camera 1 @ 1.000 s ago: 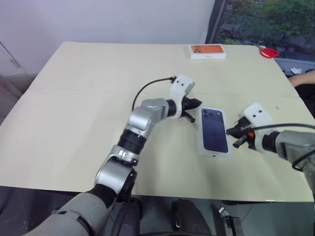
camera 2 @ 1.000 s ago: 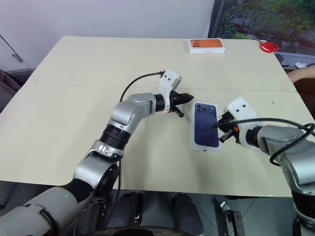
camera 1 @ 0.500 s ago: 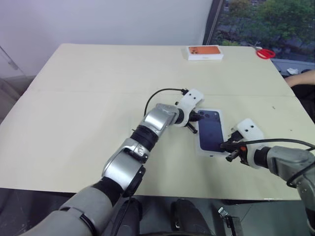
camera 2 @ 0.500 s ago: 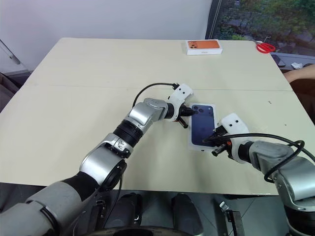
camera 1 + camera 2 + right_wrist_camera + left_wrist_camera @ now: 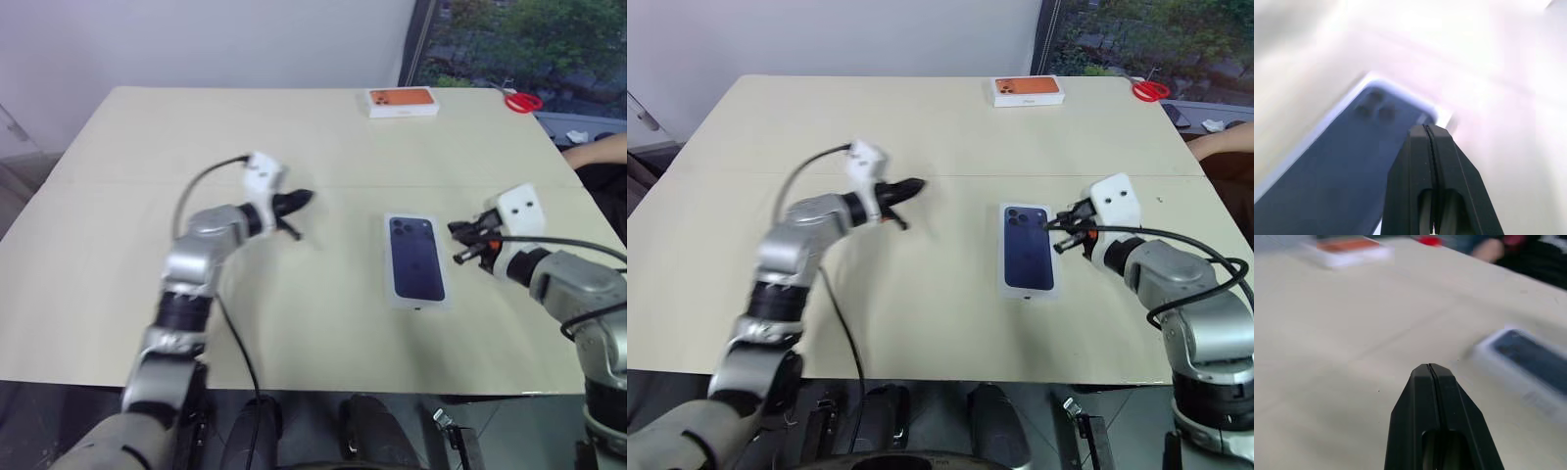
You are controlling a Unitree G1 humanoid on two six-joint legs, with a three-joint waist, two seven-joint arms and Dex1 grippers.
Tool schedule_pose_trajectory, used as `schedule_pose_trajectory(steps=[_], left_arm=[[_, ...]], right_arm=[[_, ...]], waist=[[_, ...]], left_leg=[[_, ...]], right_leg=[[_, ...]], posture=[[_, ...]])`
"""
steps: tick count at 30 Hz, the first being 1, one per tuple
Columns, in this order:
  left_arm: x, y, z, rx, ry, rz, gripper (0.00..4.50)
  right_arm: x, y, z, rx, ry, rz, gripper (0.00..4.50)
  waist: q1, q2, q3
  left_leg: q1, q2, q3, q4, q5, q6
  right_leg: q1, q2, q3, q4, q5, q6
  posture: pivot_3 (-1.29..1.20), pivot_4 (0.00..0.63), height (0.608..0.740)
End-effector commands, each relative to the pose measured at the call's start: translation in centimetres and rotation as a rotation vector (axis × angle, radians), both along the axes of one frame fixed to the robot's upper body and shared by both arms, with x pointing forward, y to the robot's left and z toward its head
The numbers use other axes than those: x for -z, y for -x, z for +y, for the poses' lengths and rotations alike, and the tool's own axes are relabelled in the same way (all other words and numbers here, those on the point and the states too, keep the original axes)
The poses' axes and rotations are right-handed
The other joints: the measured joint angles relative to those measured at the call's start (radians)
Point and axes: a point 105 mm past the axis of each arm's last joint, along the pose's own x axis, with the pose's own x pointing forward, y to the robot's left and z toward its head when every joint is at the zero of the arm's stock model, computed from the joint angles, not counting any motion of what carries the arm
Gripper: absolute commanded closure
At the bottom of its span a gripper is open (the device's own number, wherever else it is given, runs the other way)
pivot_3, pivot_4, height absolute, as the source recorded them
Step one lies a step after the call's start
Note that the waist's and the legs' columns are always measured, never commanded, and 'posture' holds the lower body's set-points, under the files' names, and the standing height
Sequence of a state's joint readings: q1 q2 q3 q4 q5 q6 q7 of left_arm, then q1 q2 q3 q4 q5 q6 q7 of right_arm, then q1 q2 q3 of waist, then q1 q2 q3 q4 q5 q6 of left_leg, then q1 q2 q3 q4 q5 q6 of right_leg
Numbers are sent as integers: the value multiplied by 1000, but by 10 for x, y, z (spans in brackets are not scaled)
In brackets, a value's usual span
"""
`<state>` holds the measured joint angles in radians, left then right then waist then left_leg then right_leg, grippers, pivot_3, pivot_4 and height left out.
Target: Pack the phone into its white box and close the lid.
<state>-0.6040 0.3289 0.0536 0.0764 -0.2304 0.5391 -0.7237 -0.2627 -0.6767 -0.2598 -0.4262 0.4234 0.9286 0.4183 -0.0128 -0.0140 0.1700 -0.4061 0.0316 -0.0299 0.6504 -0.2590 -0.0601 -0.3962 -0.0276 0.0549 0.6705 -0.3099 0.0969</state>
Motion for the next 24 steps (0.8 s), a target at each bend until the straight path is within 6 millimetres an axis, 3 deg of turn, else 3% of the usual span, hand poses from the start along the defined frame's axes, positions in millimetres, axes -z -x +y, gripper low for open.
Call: schedule_pose_trajectory(steps=[1,4,10,19,24], left_arm=[[-4,14,33,-45,-17,-63,4500],[7,28,83,-165,-44,-68,4500],[16,45,132,-304,-63,-38,4500],[23,68,160,-380,-66,23,4500],[21,78,164,-381,-59,38,4500]], right_arm=[[-15,-8,7,-53,-78,-84,4471],[-10,-13,9,-94,-113,-74,4471],[-5,-13,17,-164,-121,-61,4471],[5,-5,19,-237,-106,-20,4471],[4,-4,20,-251,-108,-20,4471]], waist=[[6,0,0],[3,0,0],[2,0,0],[-2,0,0],[-2,0,0]], left_leg=[[0,0,0,0,0,0],[-1,0,0,1,0,0],[-1,0,-1,0,0,1],[-1,0,-1,0,-1,1],[-1,1,-1,0,-1,1]], right_leg=[[0,-1,0,0,0,0],[1,-2,-1,-2,0,0],[1,-2,-2,-1,0,0],[1,-1,-2,-1,0,0],[1,-1,-2,-2,0,0]], posture=[[0,150,740],[0,150,740],[0,150,740],[0,150,740],[0,150,740]])
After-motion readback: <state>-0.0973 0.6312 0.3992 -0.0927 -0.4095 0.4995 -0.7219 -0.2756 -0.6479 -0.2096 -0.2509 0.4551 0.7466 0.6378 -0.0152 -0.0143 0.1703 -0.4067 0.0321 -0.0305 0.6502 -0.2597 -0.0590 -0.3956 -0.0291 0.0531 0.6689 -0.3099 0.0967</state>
